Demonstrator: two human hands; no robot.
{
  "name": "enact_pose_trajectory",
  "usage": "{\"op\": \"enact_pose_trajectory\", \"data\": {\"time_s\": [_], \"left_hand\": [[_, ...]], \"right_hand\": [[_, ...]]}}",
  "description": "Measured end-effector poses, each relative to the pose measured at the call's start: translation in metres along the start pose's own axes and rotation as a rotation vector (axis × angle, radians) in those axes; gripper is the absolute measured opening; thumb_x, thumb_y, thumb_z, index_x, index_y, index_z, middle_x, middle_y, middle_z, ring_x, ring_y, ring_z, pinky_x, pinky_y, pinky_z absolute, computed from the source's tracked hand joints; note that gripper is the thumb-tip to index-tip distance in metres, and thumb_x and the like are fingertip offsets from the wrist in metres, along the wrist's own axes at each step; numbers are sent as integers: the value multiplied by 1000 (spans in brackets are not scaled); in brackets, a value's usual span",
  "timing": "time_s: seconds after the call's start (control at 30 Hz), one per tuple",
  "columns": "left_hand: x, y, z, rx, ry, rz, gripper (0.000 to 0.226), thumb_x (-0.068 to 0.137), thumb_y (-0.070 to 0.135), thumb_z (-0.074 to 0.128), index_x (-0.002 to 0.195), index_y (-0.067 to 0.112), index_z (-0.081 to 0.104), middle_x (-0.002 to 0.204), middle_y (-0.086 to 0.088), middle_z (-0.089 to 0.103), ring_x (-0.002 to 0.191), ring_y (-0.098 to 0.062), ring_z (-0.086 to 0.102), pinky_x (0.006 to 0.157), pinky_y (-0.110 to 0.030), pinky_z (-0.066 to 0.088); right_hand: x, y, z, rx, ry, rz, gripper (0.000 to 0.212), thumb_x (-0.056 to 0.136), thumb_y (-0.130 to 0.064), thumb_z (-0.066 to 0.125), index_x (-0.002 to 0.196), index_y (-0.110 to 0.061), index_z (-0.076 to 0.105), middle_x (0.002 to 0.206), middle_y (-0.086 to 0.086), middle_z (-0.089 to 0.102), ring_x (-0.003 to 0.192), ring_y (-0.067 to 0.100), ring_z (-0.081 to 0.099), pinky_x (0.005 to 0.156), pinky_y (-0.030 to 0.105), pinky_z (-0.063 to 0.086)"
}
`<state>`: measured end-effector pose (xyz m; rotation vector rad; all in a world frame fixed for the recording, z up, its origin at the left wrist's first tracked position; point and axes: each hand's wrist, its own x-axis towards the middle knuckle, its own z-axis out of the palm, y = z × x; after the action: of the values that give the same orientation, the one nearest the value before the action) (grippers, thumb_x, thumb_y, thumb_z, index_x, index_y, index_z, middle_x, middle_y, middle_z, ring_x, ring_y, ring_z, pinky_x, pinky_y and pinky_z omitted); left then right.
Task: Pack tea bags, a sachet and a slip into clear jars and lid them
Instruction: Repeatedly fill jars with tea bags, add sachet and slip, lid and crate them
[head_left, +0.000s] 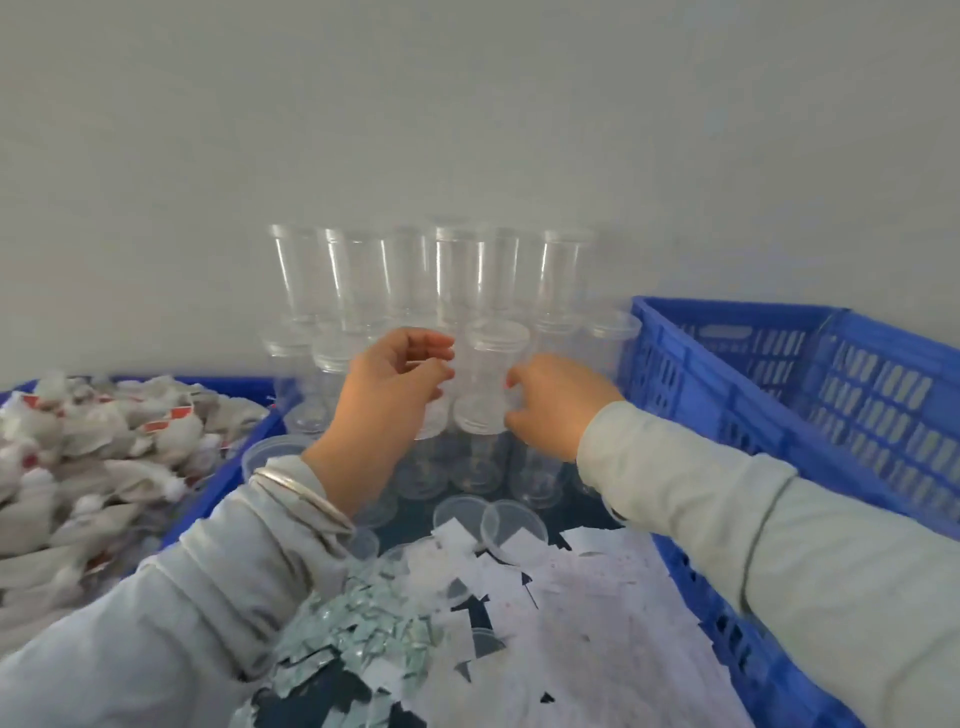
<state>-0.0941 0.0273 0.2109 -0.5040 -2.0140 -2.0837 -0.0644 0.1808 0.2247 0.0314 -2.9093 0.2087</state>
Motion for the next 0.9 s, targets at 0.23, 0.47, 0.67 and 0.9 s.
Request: {"op": "enact_pose_trajectory", "data": {"time_s": [0.23,0.47,0.67,0.9], "left_hand": [[-35,-58,-124,131,293,-151,29,86,-7,56,77,20,64,64,10,66,64,-10,59,66,-26,48],[-33,-91,-137,168,266,-184,26,86,-3,57,78,21,63,64,11,63,54,-3,52,55,-20,43],[-39,-94,-137,222,216,-195,22,88,2,56,81,21,62,72,6,63,49,5,49,45,-9,38],[-43,-84,-136,203,177,-152,17,88,9,59,87,26,62,77,7,62,50,6,50,46,-9,39]], "right_hand": [[91,-56,26,325,296,181,71,84,-35,63,142,-10,28,137,16,38,127,34,40,104,41,36],[177,-57,17,606,434,606,110,80,-48,68,150,-12,-9,149,15,27,137,31,30,108,42,28],[196,-63,28,635,502,658,106,75,-43,73,150,-11,6,144,11,33,132,30,38,102,42,37],[126,-105,42,637,993,127,93,64,-31,77,140,-4,30,131,14,35,121,26,37,105,31,31]]}}
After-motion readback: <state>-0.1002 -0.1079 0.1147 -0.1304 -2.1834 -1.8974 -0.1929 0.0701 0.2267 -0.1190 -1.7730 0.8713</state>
